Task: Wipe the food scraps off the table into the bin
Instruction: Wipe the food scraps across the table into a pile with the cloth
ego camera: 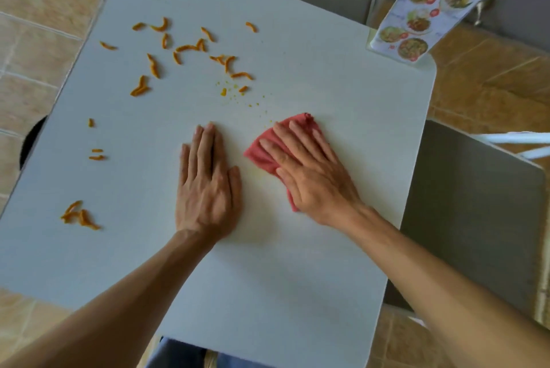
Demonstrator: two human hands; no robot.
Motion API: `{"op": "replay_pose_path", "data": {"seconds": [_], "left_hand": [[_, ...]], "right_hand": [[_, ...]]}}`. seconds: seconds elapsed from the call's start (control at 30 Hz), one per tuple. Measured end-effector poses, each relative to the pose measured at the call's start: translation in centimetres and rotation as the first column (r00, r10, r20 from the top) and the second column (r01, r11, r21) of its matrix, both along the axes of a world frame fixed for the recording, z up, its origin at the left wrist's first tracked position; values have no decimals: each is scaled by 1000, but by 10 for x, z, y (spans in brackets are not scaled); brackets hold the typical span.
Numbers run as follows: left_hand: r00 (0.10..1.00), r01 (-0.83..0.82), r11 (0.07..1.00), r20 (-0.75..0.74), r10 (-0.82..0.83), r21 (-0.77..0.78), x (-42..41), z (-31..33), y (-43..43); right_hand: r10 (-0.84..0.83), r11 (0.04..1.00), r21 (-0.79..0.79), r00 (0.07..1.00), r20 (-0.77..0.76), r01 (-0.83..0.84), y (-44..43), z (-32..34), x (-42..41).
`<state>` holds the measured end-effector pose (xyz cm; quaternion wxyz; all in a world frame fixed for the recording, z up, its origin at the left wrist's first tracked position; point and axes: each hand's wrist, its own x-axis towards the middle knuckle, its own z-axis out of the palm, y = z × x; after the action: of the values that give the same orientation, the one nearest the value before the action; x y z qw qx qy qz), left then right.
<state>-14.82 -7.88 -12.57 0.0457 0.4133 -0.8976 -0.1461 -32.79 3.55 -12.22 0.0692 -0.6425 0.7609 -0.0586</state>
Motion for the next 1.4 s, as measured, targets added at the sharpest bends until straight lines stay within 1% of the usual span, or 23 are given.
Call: {"op": "replay_pose_path", "data": {"seconds": [0.07,0.13,0.17,0.2,0.27,0.33,0.4,0.47,0.5,0.53,0.57,0.63,0.7,0.77,0.83,0.9,1.0,1.1,1.17,1.23,1.3,1.33,1.4], "left_hand": [[1000,1,1000,-5,-1,-5,1,1,1],[1000,2,1000,-11,-2,-10,3,1,1],[1000,3,1000,-16,-3,-12,4,0,1],[1000,5,1000,-20,-5,-14,4,0,1],[1000,10,1000,-25,-10,-22,3,-1,0],[998,21,1000,-56,-22,-14,3,-1,-1],[991,43,999,-129,-41,13,4,2,-6],[975,12,1000,-222,-7,22,7,5,-17],[966,-36,999,-255,40,21,7,6,-26],[957,-98,995,-270,101,24,6,6,-37],[948,-164,986,-270,168,37,5,5,-49],[938,-255,964,-226,264,70,2,2,-66],[949,-270,962,-156,275,51,5,-3,-71],[964,-250,968,-95,250,8,10,-8,-68],[967,-246,969,-66,244,-21,12,-8,-66],[965,-258,966,-55,257,-24,11,-7,-67],[964,-262,965,-46,262,-9,11,-4,-66],[965,-258,966,-41,258,-7,10,-5,-67],[965,-261,965,-31,261,-6,8,-6,-69],[964,-264,964,-16,264,6,7,-6,-69],[965,-264,964,-2,264,13,10,-5,-67],[965,-263,965,2,263,16,11,-4,-66],[966,-258,966,6,258,14,13,-4,-66]], "right_hand": [[-298,954,-42,954,-30,297,-2,-5,-32],[-692,721,-78,721,-36,689,-20,-8,-31],[-778,627,-92,627,-33,773,-35,-8,-20],[-773,634,-91,634,-36,768,-47,-7,-9],[-471,882,-17,882,-27,471,-58,-5,-7],[-212,977,13,977,-25,212,-60,-2,-44],[-395,918,2,918,-30,396,-66,0,-85],[-692,721,20,721,-25,692,-78,-1,-90],[-754,655,22,656,-33,755,-89,-2,-74],[-742,670,4,670,-14,743,-98,-2,-54],[-652,757,-29,758,15,652,-103,-1,-37],[-327,944,-47,945,13,327,-98,-4,-26],[-209,977,-56,978,-4,208,-91,-7,-52],[-452,891,-65,892,-19,450,-85,-14,-72],[-698,713,-101,716,-10,694,-78,-18,-60],[-779,619,-146,627,13,772,-68,-15,-14],[-700,701,-140,712,47,699,-36,-5,68],[-323,945,-52,946,37,324,-21,2,104],[-161,984,-73,986,34,163,-47,-5,73],[-298,948,-115,954,15,298,-84,-9,41],[-550,828,-120,835,18,548,-117,-9,43],[-584,805,-114,812,20,582,-128,-9,54],[-383,917,-117,924,16,382,-131,-12,73]]}}
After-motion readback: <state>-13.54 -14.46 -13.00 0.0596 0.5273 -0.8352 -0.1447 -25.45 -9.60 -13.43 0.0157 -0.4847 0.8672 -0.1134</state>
